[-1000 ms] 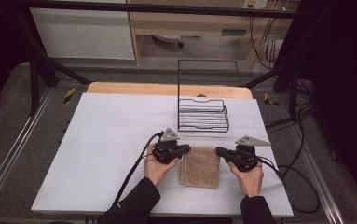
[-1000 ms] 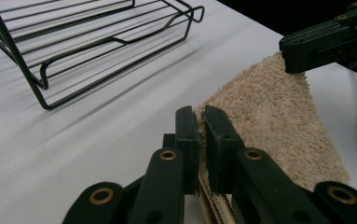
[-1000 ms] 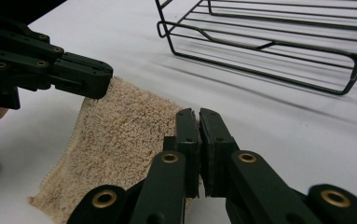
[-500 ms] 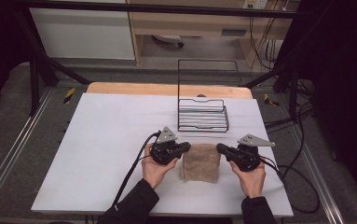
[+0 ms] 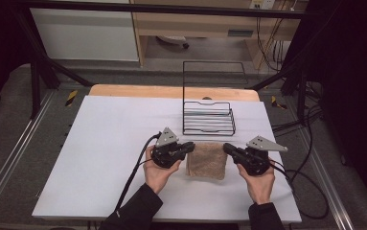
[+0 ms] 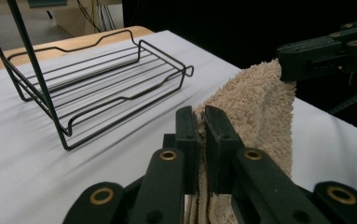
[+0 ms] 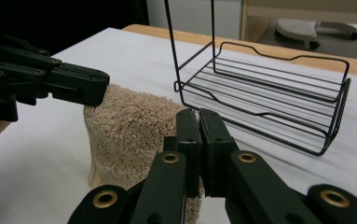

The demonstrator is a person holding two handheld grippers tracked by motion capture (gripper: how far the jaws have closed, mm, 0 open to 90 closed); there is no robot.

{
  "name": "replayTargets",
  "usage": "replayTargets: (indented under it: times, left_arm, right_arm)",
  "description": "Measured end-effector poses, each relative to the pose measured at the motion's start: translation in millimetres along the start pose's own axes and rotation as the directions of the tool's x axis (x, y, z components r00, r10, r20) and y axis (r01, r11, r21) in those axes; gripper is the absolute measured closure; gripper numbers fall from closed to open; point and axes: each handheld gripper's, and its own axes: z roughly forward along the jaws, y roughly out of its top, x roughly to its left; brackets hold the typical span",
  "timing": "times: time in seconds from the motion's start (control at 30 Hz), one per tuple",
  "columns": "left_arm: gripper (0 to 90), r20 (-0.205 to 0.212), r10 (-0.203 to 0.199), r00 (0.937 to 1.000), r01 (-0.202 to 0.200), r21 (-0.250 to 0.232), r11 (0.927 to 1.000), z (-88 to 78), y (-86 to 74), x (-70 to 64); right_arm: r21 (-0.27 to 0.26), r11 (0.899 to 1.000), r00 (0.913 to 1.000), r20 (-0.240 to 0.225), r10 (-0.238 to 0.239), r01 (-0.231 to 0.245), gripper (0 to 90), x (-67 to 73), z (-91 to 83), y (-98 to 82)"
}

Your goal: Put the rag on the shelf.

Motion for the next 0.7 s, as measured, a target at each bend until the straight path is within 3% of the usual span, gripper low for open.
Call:
replayTargets:
  times: [0.7]
  left_arm:
    - [84.3, -0.020, 0.018, 0.9996, -0.019, -0.083, 0.9964, -16.5, 29.2, -0.8]
  right_arm:
    - [-0.087, 0.995, 0.9987, 0.025, -0.045, 0.047, 87.7, 9.6, -9.9, 28.3]
